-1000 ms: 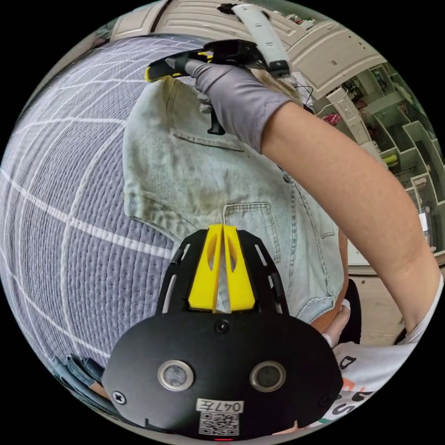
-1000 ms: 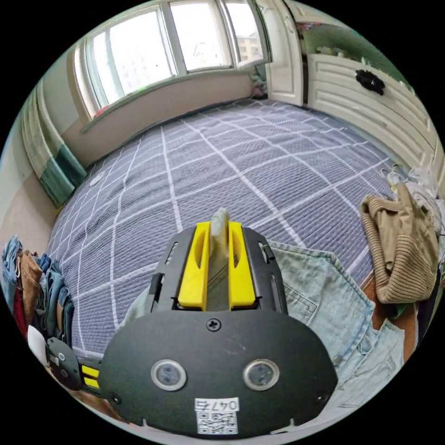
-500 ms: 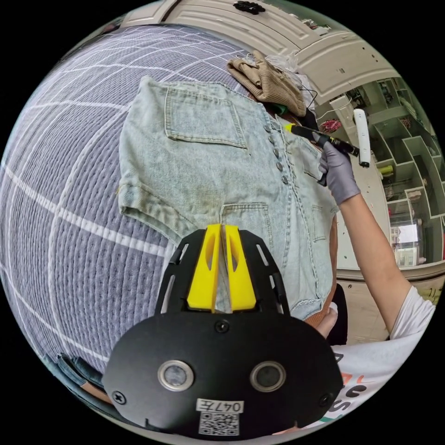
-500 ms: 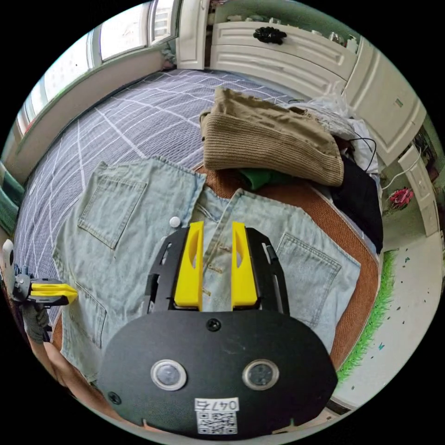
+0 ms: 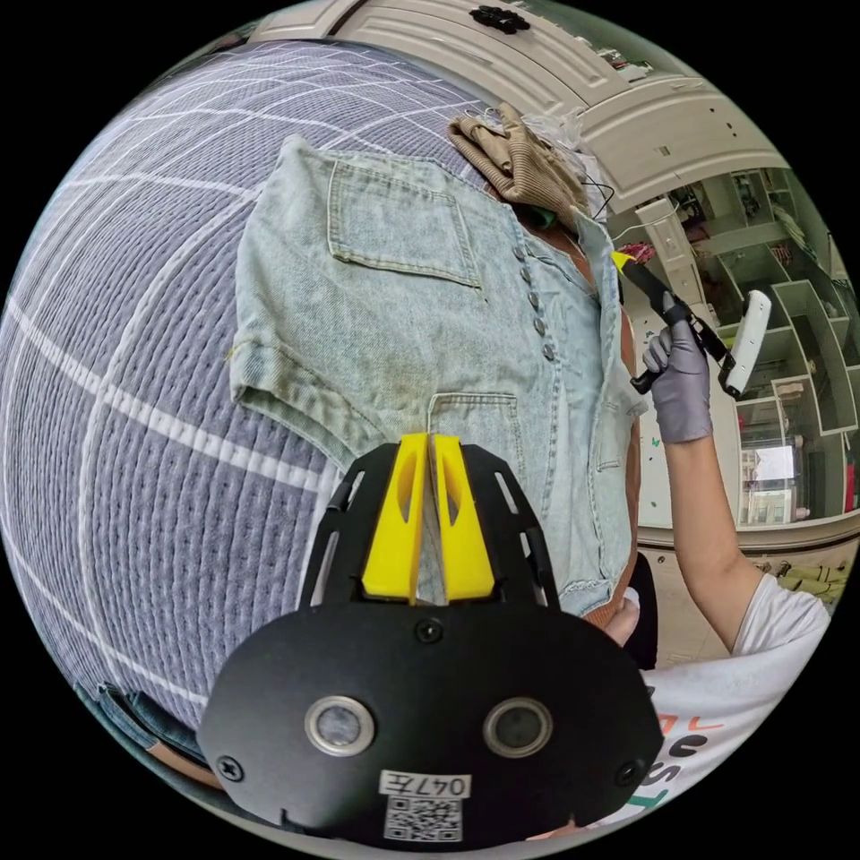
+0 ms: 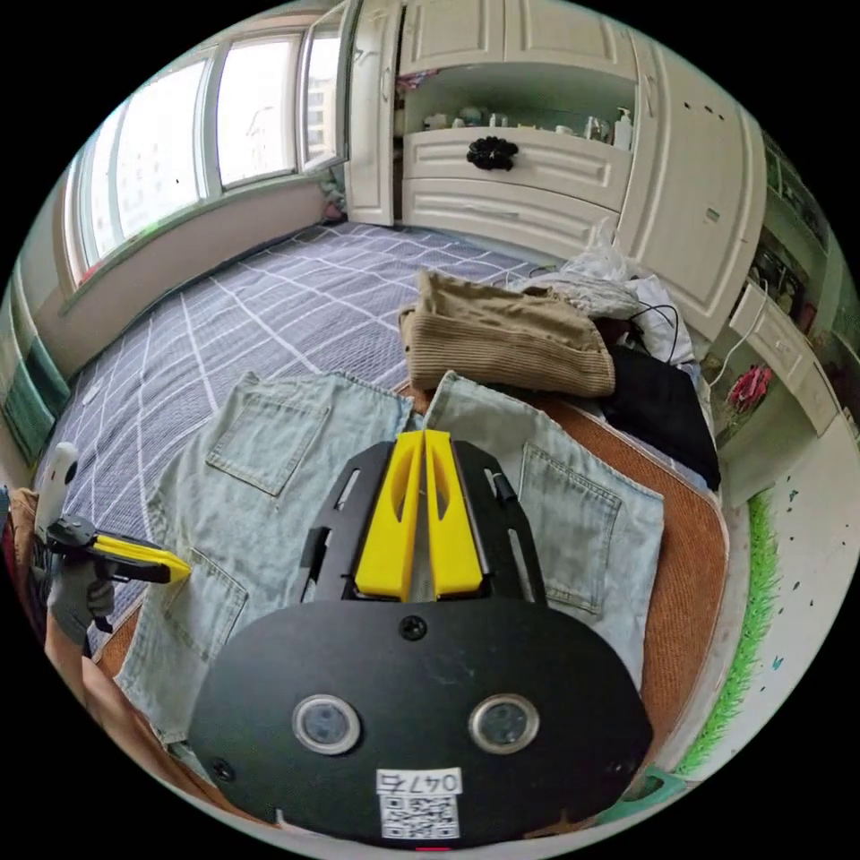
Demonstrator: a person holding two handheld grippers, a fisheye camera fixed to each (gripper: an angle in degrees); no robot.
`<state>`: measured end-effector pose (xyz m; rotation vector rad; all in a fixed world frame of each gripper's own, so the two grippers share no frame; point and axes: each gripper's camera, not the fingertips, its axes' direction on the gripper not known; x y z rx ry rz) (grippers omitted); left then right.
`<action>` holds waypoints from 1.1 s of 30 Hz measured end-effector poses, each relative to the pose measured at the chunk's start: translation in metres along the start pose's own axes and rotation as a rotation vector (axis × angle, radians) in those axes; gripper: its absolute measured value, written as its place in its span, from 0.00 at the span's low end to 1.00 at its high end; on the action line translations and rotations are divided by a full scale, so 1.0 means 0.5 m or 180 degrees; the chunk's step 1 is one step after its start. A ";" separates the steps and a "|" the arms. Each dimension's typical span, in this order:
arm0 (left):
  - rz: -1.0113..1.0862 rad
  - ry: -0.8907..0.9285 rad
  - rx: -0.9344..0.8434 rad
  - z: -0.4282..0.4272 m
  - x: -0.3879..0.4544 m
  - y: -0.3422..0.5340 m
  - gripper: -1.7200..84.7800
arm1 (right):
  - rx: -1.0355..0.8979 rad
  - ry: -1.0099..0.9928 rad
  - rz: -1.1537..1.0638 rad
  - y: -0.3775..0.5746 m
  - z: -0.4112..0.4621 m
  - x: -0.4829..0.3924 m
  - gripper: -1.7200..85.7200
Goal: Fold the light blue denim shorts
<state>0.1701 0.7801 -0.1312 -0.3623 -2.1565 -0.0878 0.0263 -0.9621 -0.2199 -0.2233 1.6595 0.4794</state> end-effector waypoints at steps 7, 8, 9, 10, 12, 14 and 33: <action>0.0014 0.0035 0.0009 -0.055 0.017 -0.072 0.01 | -0.0593 -0.0341 -0.0118 -0.012 0.120 -0.032 0.02; 0.0007 0.0059 0.0014 -0.065 0.019 -0.087 0.01 | -0.0656 -0.0441 -0.0114 -0.007 0.137 -0.023 0.04; 0.0002 0.0077 0.0014 -0.074 0.022 -0.102 0.01 | -0.0700 -0.0571 -0.0093 -0.004 0.143 -0.009 0.06; 0.0002 0.0083 0.0013 -0.078 0.024 -0.110 0.01 | -0.0715 -0.0664 -0.0083 -0.005 0.139 0.000 0.07; 0.0003 0.0094 0.0005 -0.095 0.036 -0.143 0.02 | -0.0754 -0.1074 -0.0142 -0.007 0.088 0.042 0.09; 0.0031 0.0071 -0.0010 -0.107 0.051 -0.171 0.03 | -0.0586 -0.1080 -0.0158 0.008 0.010 0.092 0.09; 0.2316 0.0905 -0.2397 0.193 0.857 -0.166 0.10 | -0.1493 -0.1709 0.0881 0.438 -0.336 0.476 0.05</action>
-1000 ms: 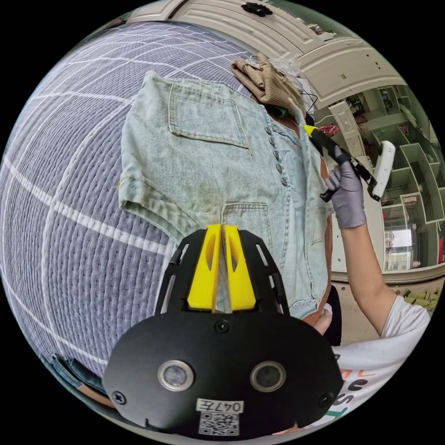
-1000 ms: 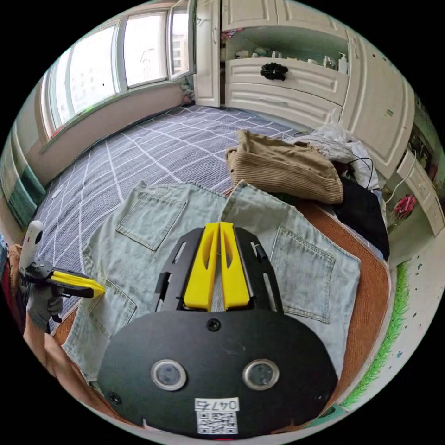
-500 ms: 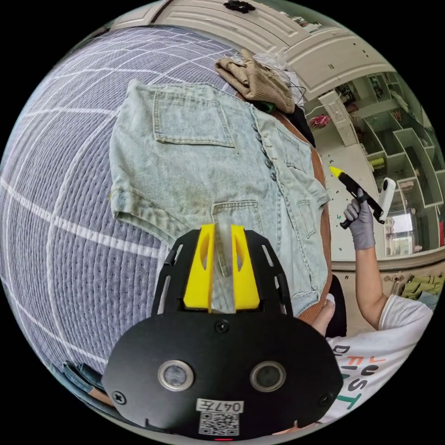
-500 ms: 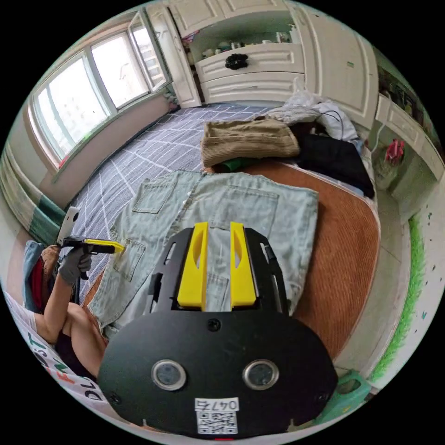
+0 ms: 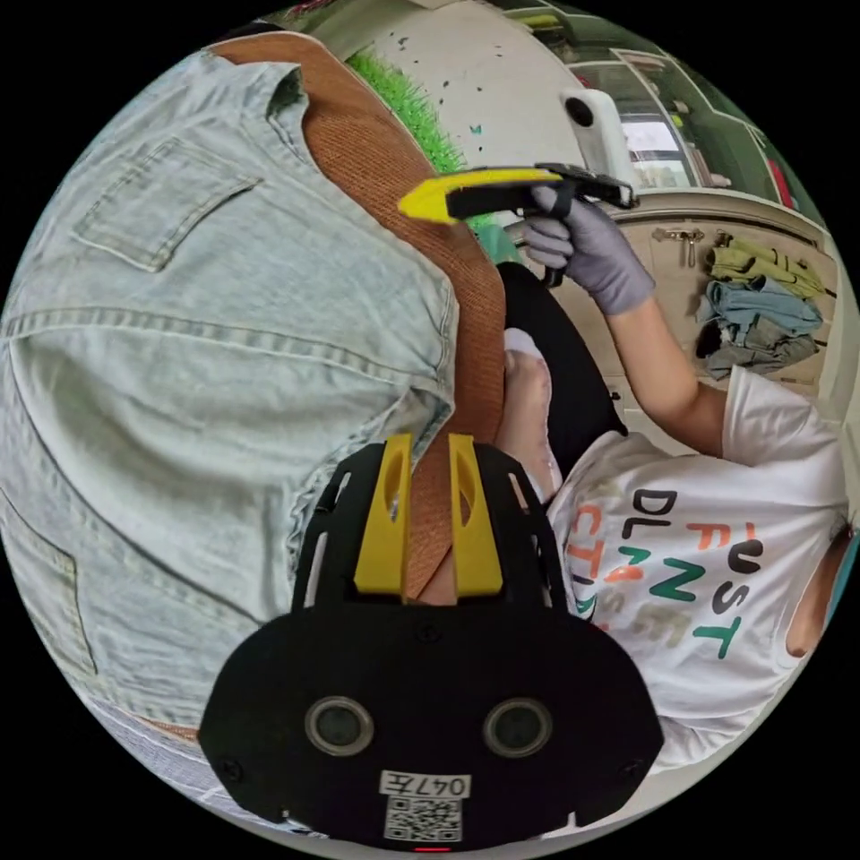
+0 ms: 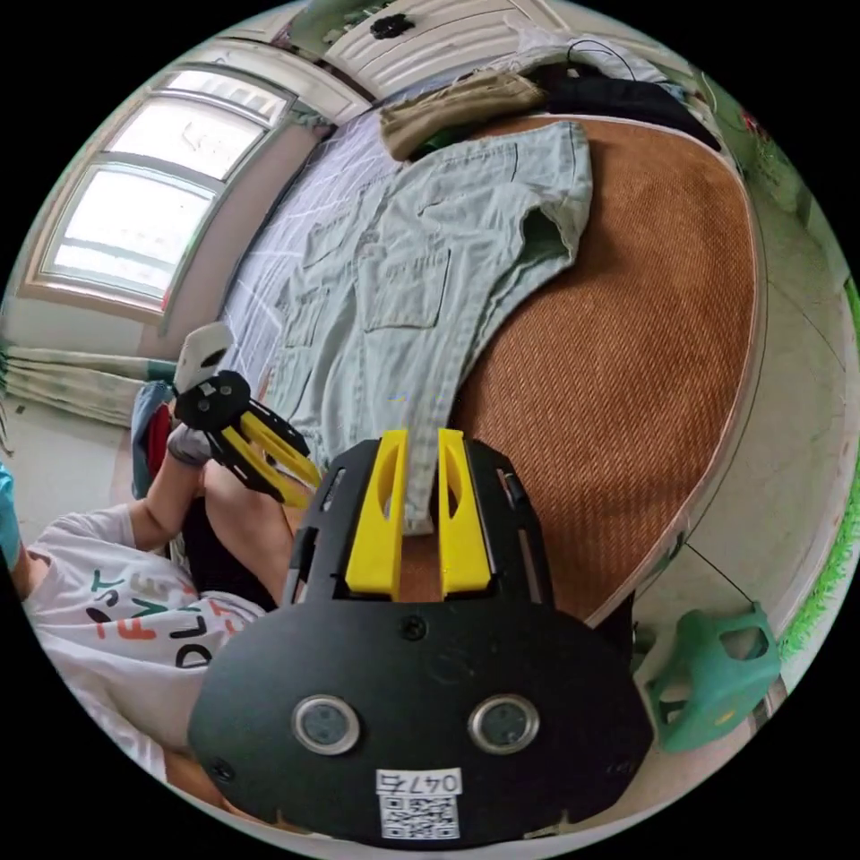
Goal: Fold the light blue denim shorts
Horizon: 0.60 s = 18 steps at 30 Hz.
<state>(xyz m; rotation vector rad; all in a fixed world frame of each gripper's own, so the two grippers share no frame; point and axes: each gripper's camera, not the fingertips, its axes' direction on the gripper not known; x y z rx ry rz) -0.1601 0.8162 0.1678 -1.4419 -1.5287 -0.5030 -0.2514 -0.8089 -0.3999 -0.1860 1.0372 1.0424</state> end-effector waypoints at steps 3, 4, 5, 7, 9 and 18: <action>-0.0129 -0.0038 0.0206 -0.024 0.035 -0.031 0.10 | -0.0224 0.0259 -0.0049 0.061 0.008 -0.011 0.05; -0.0169 -0.0084 0.0230 -0.030 0.041 -0.035 0.10 | -0.0233 0.0270 -0.0058 0.070 0.010 -0.010 0.05; -0.0247 -0.0270 0.0217 -0.038 0.048 -0.042 0.10 | -0.0251 0.0205 -0.0051 0.085 0.012 -0.004 0.05; -0.0344 -0.0481 0.0094 -0.031 0.048 -0.048 0.10 | -0.0122 -0.0048 -0.0023 0.101 0.005 0.009 0.04; -0.0456 -0.0374 0.0195 -0.025 0.028 -0.034 0.10 | 0.0185 -0.0427 -0.0181 0.114 -0.029 0.017 0.03; -0.0871 0.1486 0.1869 0.001 -0.106 0.177 0.07 | 0.0446 -0.1248 -0.0130 0.145 -0.078 0.113 0.01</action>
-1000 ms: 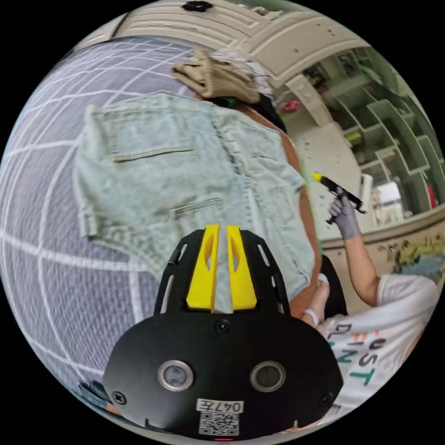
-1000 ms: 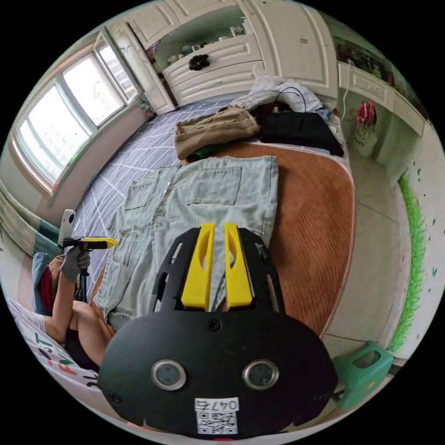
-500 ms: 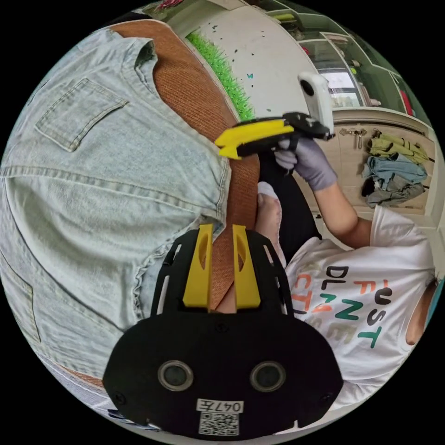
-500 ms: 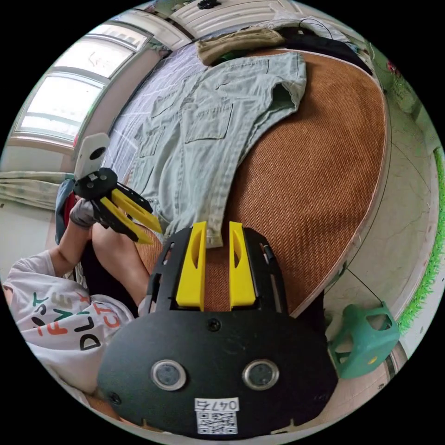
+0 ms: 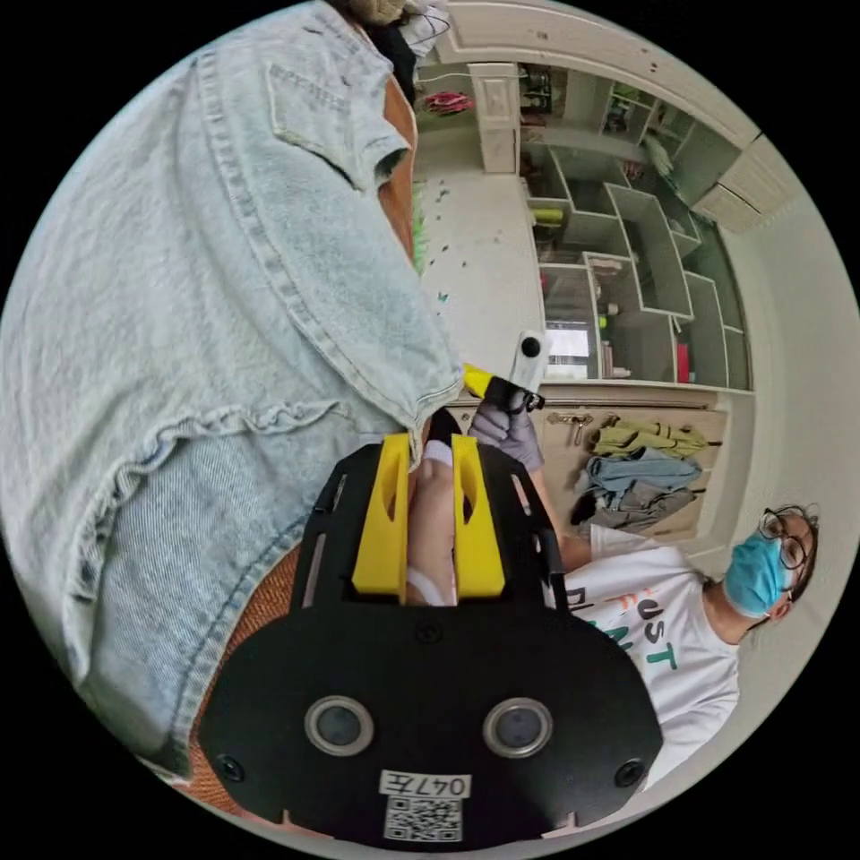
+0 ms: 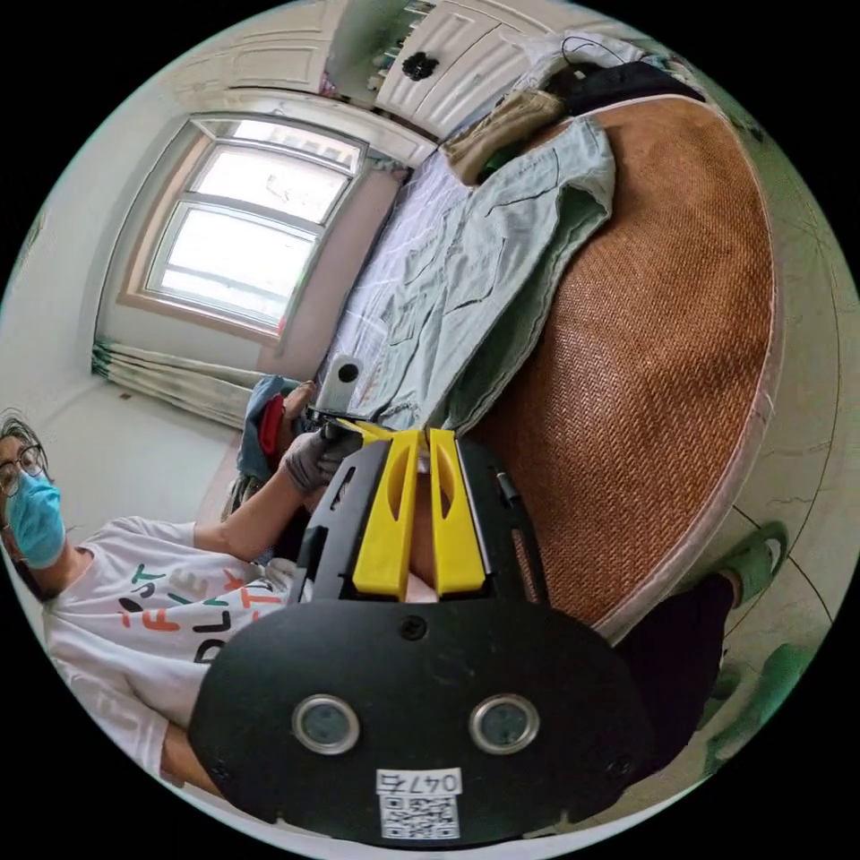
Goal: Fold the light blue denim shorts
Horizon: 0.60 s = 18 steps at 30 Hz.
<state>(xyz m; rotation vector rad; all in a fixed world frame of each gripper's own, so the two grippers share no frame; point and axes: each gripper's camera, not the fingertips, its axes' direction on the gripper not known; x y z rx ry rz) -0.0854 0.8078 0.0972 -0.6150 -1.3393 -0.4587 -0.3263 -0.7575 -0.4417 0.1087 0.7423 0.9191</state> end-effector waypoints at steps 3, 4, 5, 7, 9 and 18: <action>-0.0081 -0.0311 -0.0117 0.013 -0.007 0.029 0.03 | -0.0043 0.0034 -0.0041 0.003 -0.001 -0.011 0.01; -0.0068 -0.0350 -0.0129 0.012 0.000 0.034 0.02 | -0.0057 0.0037 -0.0050 0.003 -0.001 -0.014 0.01; -0.0011 -0.0390 -0.0135 0.002 0.023 0.044 0.02 | -0.0041 -0.0018 -0.0152 0.003 -0.001 -0.023 0.01; 0.0095 -0.0448 -0.0127 -0.029 0.069 0.065 0.02 | 0.0071 -0.0266 -0.0285 0.007 -0.003 -0.028 0.01; -0.0003 -0.0704 -0.0159 -0.068 0.101 0.087 0.02 | -0.0414 0.0220 0.0007 0.002 0.038 -0.008 0.01; -0.0233 -0.1152 -0.0478 -0.059 0.116 0.096 0.13 | -0.0690 0.0660 -0.0170 0.011 0.146 -0.043 0.06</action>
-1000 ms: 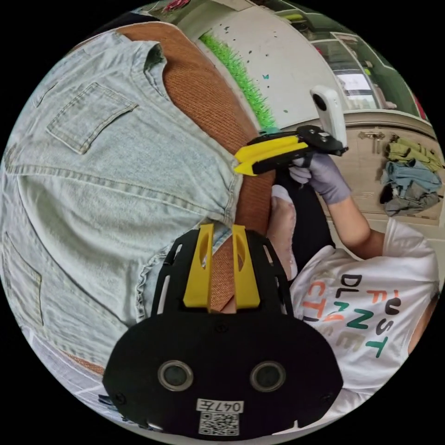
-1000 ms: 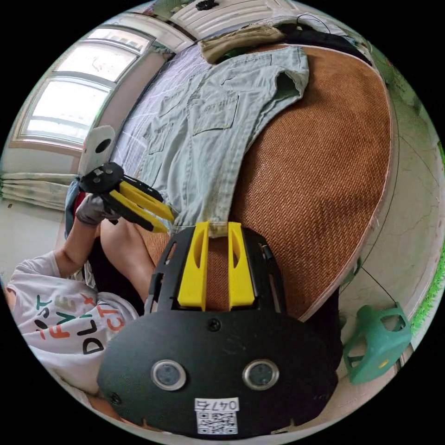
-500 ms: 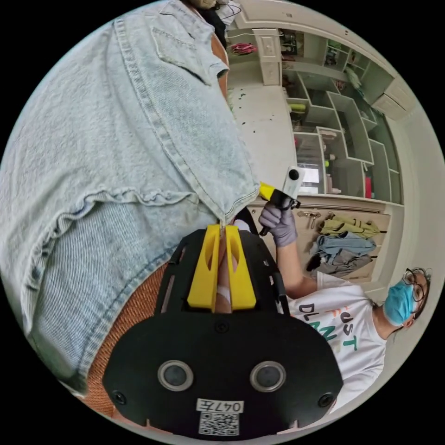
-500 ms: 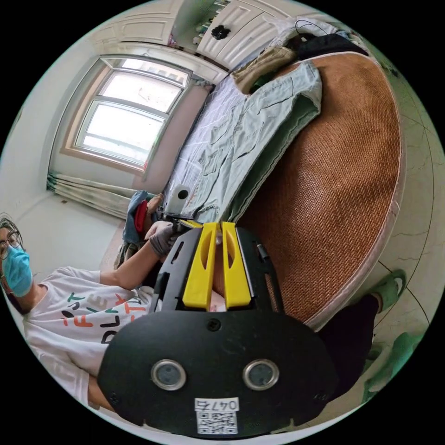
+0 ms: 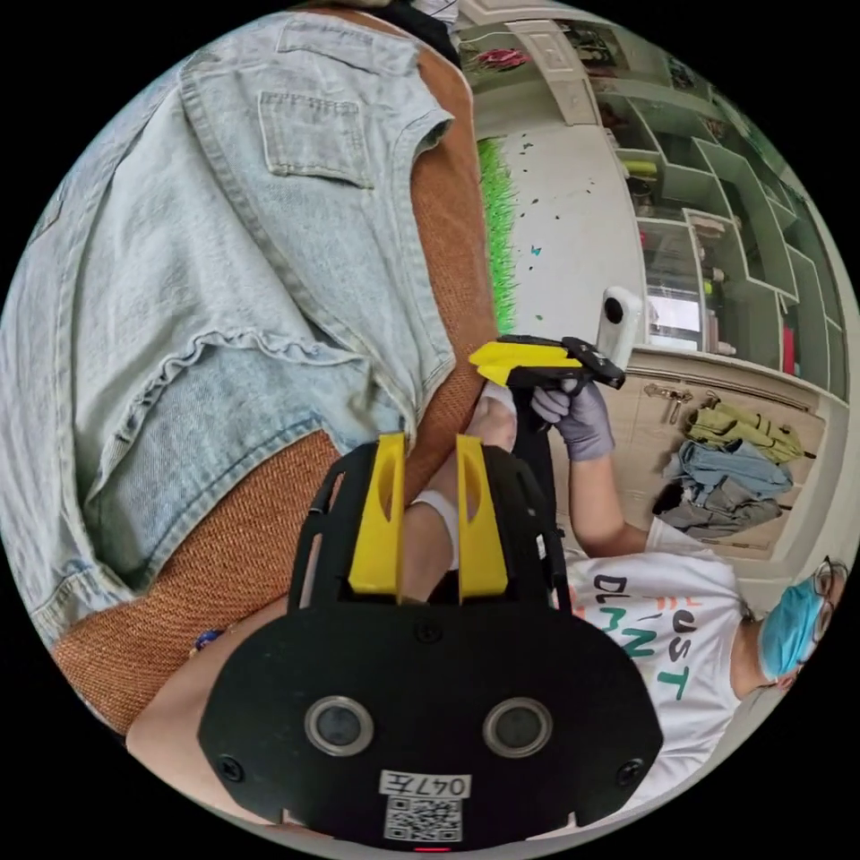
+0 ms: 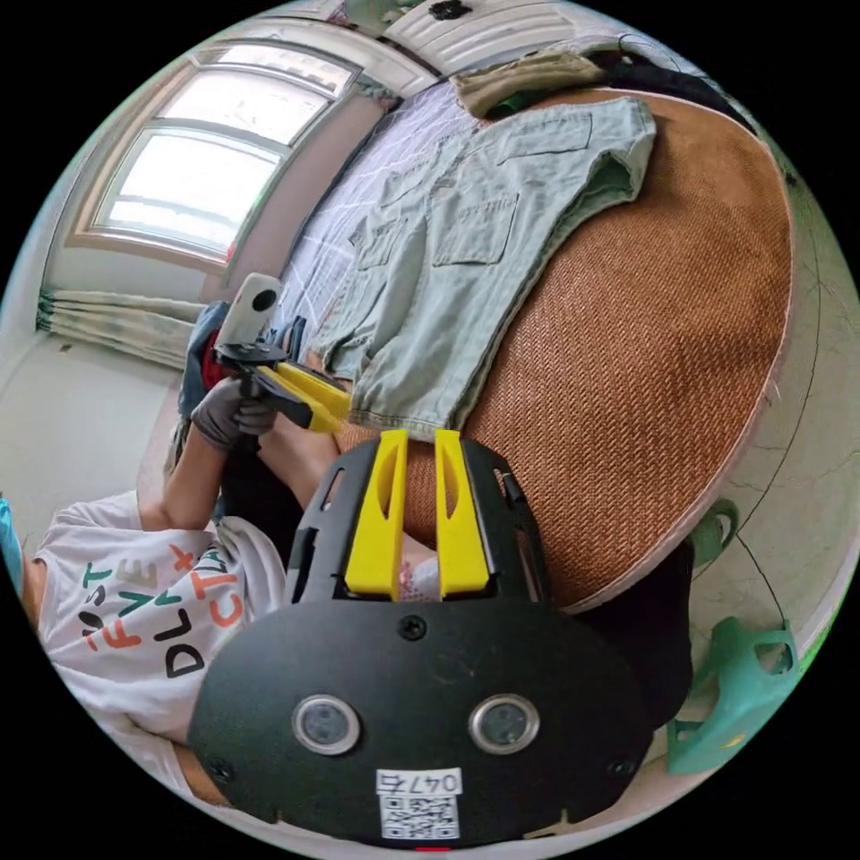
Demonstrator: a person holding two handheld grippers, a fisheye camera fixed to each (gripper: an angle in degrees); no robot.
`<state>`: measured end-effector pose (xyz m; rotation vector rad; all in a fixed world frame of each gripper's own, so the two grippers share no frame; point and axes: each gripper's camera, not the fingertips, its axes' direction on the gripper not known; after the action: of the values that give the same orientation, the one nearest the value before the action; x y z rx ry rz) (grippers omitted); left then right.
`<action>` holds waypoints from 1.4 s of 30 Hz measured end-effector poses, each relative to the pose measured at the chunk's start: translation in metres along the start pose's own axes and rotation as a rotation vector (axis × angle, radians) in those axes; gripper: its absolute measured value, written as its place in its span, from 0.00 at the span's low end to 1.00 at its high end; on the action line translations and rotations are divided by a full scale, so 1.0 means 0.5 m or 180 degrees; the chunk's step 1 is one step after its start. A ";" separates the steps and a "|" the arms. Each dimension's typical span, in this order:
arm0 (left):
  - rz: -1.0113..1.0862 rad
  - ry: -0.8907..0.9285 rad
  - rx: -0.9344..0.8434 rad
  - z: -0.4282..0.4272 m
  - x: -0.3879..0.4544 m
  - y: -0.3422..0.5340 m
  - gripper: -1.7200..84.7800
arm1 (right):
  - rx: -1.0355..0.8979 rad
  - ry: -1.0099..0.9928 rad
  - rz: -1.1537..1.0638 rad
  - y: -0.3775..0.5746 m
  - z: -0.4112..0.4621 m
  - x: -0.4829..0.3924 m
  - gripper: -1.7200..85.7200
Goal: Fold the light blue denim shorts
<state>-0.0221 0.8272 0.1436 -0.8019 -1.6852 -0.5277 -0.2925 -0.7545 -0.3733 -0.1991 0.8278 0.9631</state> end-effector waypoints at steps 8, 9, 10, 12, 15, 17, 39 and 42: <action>-0.0160 -0.0826 0.0943 -0.339 0.013 0.215 0.14 | -0.0166 0.0189 0.0266 -0.022 0.107 0.017 0.06; -0.0436 -0.1250 0.1129 -0.403 -0.013 0.251 0.14 | -0.0155 0.0120 0.0330 -0.025 0.124 0.022 0.05; -0.0590 -0.1442 0.1187 -0.429 -0.032 0.264 0.14 | -0.0177 0.0132 0.0372 -0.027 0.133 0.023 0.04; -0.1086 -0.1709 0.1133 -0.492 -0.131 0.291 0.15 | -0.0236 0.0034 0.0268 -0.034 0.168 0.012 0.03; -0.1193 -0.1459 0.0832 -0.486 -0.234 0.278 0.16 | -0.0245 0.0291 0.0105 -0.027 0.184 -0.021 0.02; -0.1289 -0.1671 0.0446 -0.457 -0.280 0.251 0.17 | -0.0128 0.0535 0.0057 -0.012 0.173 -0.045 0.02; -0.0512 -0.1133 -0.0136 -0.312 -0.513 0.257 0.09 | 0.0379 0.1156 -0.2371 0.000 0.550 -0.544 0.10; -0.0485 -0.1009 -0.0061 -0.303 -0.561 0.295 0.07 | 0.0327 0.1418 -0.2762 -0.014 0.680 -0.606 0.11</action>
<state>0.2227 0.7525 -0.0966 -0.8062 -2.0481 -0.5426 -0.1956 -0.7863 0.0707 -0.6385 1.0564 0.0506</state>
